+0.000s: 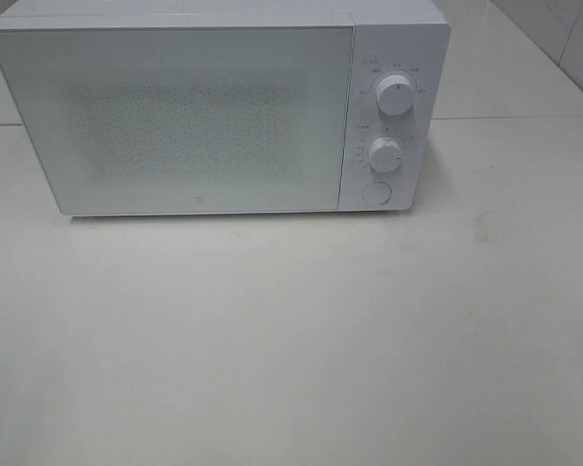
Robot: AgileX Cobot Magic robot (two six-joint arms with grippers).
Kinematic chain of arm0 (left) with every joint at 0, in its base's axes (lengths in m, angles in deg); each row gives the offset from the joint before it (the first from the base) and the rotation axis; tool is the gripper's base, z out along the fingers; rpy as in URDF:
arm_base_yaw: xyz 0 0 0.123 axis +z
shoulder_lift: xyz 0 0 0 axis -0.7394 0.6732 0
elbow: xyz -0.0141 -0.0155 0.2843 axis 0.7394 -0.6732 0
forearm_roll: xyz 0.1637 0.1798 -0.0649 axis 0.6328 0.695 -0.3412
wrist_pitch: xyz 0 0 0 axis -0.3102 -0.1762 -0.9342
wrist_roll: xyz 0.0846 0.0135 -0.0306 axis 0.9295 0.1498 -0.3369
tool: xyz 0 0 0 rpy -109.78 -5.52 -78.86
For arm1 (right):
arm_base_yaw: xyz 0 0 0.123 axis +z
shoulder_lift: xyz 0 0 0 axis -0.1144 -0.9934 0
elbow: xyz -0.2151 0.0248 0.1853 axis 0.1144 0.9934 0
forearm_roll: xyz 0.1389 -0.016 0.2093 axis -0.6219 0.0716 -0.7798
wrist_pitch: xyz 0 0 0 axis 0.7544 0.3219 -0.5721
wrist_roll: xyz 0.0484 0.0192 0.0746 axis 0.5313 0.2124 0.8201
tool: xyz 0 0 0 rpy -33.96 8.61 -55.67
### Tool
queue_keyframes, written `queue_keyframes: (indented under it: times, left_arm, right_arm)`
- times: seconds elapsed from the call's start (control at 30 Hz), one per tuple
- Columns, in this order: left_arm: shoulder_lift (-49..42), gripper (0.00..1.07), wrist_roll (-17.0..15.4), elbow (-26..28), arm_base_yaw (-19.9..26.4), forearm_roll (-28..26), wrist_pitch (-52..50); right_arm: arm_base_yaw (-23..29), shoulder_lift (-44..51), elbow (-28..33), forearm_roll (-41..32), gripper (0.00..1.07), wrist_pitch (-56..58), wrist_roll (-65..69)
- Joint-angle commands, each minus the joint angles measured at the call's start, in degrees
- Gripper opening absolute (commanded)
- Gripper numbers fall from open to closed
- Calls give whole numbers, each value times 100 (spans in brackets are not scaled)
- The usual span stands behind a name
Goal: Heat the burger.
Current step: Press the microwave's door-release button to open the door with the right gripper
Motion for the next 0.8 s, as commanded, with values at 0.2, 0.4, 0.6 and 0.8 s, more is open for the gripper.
queue_keyframes:
  times: [0.2, 0.4, 0.6, 0.8]
  left_arm:
    - [-74, 100, -34, -29, 17, -6, -74]
    - [-74, 100, -34, -29, 17, -6, -74]
    - [-74, 100, -34, -29, 17, -6, -74]
    - [-74, 100, -34, -29, 17, -6, -74]
  right_arm:
    - [-17, 155, 17, 40, 75, 0, 23]
    - [-17, 6, -40, 29, 75, -74, 6]
    - [-17, -642, -138, 34, 75, -539, 0]
    - [-11, -1558, -40, 29, 75, -1759, 0]
